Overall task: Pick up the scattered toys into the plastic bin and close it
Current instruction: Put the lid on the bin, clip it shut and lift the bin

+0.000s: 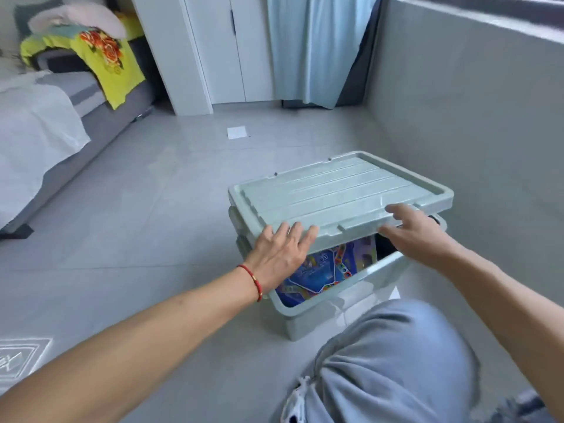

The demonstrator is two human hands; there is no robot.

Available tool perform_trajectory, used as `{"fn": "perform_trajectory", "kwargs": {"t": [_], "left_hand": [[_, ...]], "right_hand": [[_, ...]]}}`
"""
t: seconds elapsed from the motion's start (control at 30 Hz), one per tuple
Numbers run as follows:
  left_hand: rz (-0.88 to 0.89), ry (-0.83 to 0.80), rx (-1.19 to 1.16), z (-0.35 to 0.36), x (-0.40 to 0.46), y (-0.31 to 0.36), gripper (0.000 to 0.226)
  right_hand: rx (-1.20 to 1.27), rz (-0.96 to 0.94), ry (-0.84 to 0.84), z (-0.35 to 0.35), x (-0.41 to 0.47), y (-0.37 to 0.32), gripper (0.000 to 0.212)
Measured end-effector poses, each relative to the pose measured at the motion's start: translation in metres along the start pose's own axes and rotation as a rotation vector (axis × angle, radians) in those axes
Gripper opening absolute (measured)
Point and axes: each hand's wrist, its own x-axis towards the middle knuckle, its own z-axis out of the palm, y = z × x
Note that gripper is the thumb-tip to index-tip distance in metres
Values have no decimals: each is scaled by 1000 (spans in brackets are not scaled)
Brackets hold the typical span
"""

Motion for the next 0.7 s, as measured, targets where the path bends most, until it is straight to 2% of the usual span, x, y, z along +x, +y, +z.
{"fn": "perform_trajectory", "kwargs": {"t": [0.13, 0.23, 0.37, 0.43, 0.5, 0.6, 0.7], "left_hand": [[13, -103, -63, 14, -11, 45, 59], [15, -131, -161, 21, -25, 48, 56], [64, -220, -294, 24, -38, 38, 71], [29, -212, -322, 21, -25, 40, 76], [-59, -296, -361, 25, -1, 49, 88], [-165, -499, -408, 44, 22, 72, 103], [-183, -543, -415, 61, 23, 82, 108]], "right_hand": [[-174, 76, -63, -17, 13, 55, 48], [-286, 68, -91, -22, 29, 77, 47], [-340, 51, -120, -19, 61, 103, 55], [-355, 51, -152, -13, 80, 112, 62], [-390, 44, -180, -6, 100, 117, 65], [-462, 20, -176, 1, 122, 123, 56], [-474, -31, -144, 4, 131, 127, 41]]}}
